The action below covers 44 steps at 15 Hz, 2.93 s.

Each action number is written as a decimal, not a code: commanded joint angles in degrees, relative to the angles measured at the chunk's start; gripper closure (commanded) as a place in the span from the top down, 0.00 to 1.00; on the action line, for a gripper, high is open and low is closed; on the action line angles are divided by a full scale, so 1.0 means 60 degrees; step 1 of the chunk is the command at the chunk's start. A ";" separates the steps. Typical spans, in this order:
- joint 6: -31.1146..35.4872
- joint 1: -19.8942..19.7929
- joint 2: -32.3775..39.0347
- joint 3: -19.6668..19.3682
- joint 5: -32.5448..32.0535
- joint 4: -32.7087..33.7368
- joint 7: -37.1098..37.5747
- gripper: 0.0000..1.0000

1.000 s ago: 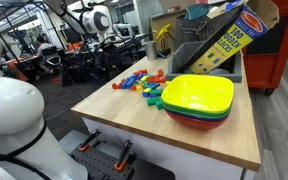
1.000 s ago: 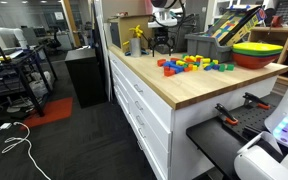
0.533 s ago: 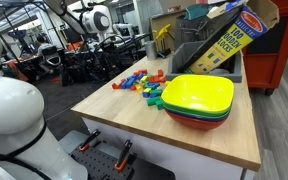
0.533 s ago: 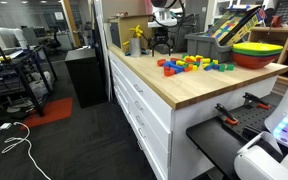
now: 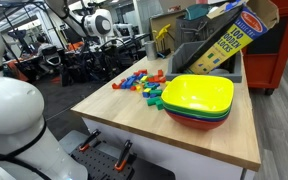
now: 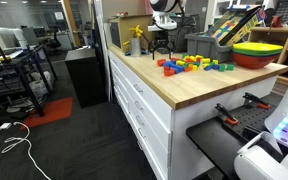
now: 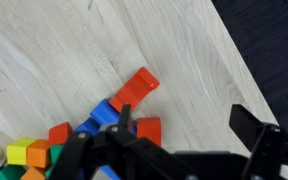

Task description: Move the orange block to the left

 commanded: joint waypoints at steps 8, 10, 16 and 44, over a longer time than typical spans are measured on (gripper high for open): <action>0.2982 0.0253 0.0832 -0.0328 0.1211 -0.1306 0.0340 1.00; 0.2920 0.0439 0.0619 -0.0445 0.0950 -0.1407 0.0664 1.00; 0.2688 0.0779 0.0011 -0.0524 0.0550 -0.1579 0.1767 1.00; 0.3712 0.0680 -0.0388 -0.0563 0.0244 -0.2675 0.5034 0.08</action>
